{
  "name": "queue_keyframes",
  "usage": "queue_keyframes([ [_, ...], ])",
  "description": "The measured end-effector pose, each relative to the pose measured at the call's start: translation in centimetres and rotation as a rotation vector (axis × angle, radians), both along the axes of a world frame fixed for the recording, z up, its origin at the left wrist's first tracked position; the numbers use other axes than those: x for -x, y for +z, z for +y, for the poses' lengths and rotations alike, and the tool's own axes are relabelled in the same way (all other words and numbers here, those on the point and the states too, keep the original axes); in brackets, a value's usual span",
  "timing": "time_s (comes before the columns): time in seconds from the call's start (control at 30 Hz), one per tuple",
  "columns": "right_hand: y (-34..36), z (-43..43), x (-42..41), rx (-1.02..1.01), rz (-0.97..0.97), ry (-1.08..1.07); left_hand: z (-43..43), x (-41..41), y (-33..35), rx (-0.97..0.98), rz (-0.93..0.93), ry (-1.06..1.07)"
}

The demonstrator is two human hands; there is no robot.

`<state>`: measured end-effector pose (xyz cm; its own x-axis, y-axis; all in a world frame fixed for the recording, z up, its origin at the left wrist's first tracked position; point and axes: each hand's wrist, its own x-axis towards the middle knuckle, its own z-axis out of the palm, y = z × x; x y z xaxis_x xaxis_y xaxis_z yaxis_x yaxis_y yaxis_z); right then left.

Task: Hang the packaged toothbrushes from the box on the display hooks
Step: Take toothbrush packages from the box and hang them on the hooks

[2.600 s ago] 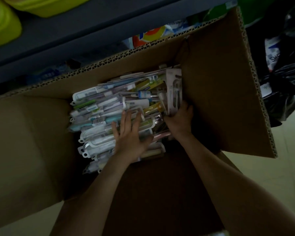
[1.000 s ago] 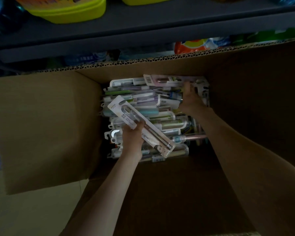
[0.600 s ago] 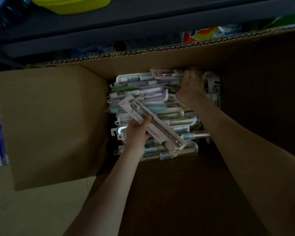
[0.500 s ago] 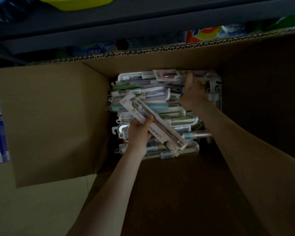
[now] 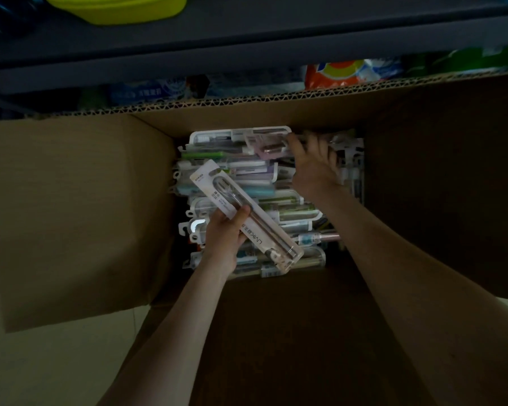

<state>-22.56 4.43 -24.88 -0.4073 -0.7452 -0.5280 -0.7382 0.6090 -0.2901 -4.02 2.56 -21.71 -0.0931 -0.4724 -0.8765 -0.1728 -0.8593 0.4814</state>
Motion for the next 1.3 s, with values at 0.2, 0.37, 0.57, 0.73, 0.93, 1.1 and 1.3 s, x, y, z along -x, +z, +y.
queue_keyframes([
  [0.2, -0.1, 1.6, -0.1, 0.264, -0.254, -0.088, -0.3, 0.0, 0.9, -0.029, -0.019, -0.002],
  [0.37, 3.0, 3.9, -0.7, 0.366, -0.432, -0.361, -0.5, -0.5, 2.2, -0.018, -0.075, -0.002],
  [0.57, 3.1, 5.6, -3.7, 0.253, -0.369, -0.565, -0.7, -0.8, 3.1, -0.013, -0.127, -0.071],
  [0.73, 2.2, 4.4, -3.6, 0.066, -0.315, -0.779, -0.5, -0.4, 3.8, -0.022, -0.100, -0.073],
  [0.93, 5.6, 5.3, -2.2, 0.053, -0.481, -0.784, 0.4, 1.0, 7.1, -0.009, -0.104, -0.052],
  [1.1, 15.0, 8.7, -1.8, 0.196, -0.366, -0.423, 2.0, 2.4, 15.4, 0.087, -0.148, -0.197],
  [1.3, 30.5, 12.5, -1.8, 0.398, -0.227, -0.209, 3.9, 4.1, 31.1, 0.259, -0.030, -0.377],
])
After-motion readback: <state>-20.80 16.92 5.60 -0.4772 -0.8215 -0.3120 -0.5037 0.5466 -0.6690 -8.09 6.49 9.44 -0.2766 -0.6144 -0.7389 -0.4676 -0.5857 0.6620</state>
